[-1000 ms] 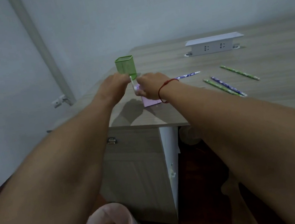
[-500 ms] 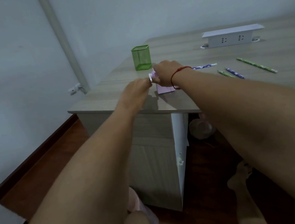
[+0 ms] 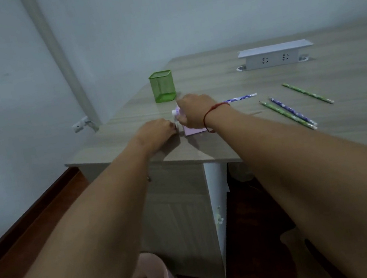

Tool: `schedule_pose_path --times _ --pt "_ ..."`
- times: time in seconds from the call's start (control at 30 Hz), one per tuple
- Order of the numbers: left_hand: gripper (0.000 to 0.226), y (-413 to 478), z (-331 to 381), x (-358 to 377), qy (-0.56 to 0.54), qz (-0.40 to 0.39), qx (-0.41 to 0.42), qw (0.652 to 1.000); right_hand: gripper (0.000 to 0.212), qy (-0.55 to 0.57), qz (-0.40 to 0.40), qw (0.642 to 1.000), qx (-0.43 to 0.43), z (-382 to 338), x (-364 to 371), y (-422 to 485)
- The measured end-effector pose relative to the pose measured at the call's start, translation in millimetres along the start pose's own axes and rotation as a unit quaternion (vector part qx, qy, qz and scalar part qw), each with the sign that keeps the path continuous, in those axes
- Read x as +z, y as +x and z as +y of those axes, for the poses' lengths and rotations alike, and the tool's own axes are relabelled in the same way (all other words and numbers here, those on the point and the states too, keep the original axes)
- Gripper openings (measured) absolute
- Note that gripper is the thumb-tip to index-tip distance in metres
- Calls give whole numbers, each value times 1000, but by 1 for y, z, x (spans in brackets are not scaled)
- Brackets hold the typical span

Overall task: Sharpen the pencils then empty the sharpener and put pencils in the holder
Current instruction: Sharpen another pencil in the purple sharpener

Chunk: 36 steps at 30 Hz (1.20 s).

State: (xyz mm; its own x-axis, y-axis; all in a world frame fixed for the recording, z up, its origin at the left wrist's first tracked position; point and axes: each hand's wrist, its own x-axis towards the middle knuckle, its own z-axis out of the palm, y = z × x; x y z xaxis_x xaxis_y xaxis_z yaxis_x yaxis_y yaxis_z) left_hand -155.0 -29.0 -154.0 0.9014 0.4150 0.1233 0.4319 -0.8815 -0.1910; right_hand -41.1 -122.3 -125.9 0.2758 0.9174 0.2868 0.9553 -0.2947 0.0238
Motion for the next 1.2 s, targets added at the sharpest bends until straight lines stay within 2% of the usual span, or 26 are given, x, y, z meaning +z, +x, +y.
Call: schedule_pose_path --times 0.13,0.33,0.47,0.83,0.93,1.2 --pt "25 27 -20 -23 13 41 0 999 38 12 27 1000 5 4 -9 12" --pt "23 44 -22 -43 42 136 63 988 37 15 6 999 44 11 -7 9" --pt "21 43 -19 -47 30 187 47 981 37 1 5 998 57 13 -11 13" --pt "22 16 2 -45 2 258 31 966 38 -1 25 998 62 13 -19 12" --pt "24 -3 15 -30 -24 249 25 968 40 -12 8 998 67 14 -17 14" --pt "27 -16 24 -21 -112 137 -41 983 36 16 -24 998 58 9 -10 11"
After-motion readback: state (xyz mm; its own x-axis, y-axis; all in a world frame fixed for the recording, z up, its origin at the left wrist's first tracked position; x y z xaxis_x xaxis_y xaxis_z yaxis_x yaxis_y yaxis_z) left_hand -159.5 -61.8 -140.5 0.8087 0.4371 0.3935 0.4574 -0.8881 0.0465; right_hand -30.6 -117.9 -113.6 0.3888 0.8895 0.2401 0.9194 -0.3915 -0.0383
